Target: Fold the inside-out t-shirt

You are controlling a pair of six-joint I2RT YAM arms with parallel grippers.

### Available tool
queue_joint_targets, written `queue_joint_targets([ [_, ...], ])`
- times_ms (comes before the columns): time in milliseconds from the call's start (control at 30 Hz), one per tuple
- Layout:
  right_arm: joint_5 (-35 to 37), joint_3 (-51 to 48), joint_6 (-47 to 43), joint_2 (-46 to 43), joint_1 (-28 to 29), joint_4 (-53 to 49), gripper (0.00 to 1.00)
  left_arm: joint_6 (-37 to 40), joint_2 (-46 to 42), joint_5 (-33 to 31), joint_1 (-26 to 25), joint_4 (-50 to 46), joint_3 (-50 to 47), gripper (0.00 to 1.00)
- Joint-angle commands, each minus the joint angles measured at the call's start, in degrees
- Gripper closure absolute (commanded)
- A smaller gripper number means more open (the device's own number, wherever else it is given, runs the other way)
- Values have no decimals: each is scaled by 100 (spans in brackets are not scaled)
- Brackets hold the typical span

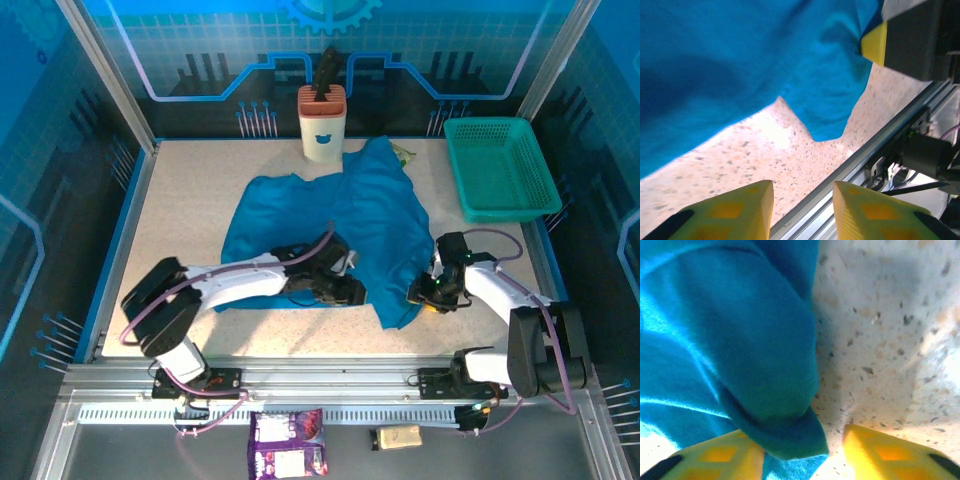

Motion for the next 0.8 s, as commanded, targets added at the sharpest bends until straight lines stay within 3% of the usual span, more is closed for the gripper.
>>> queue_joint_targets([
  [0, -287, -133, 199, -151, 17, 267, 74, 91, 499, -61, -377, -47, 519, 59],
  [100, -22, 108, 137, -426, 257, -78, 94, 296, 922, -249, -630, -540, 1050, 57],
  [167, 220, 422, 135, -592, 544, -351, 100, 258, 892, -542, -629, -724, 1096, 59],
  [333, 279, 1382, 437, -196, 1319, -436, 100, -95, 159, -581, 33, -198, 322, 59],
  [467, 341, 2646, 596, 864, 2032, -283, 100, -154, -473, -536, 739, -97, -335, 59],
  [567, 5, 3570, 591, 1660, 2290, -167, 83, -91, -767, -375, 1119, -135, -547, 58],
  [667, -420, 3920, 597, 1851, 2300, 29, 61, 38, -903, -332, 1231, -263, -511, 57],
  [767, -207, 3829, 527, 1630, 2139, -144, 57, 15, -878, -188, 1209, -148, -455, 56],
])
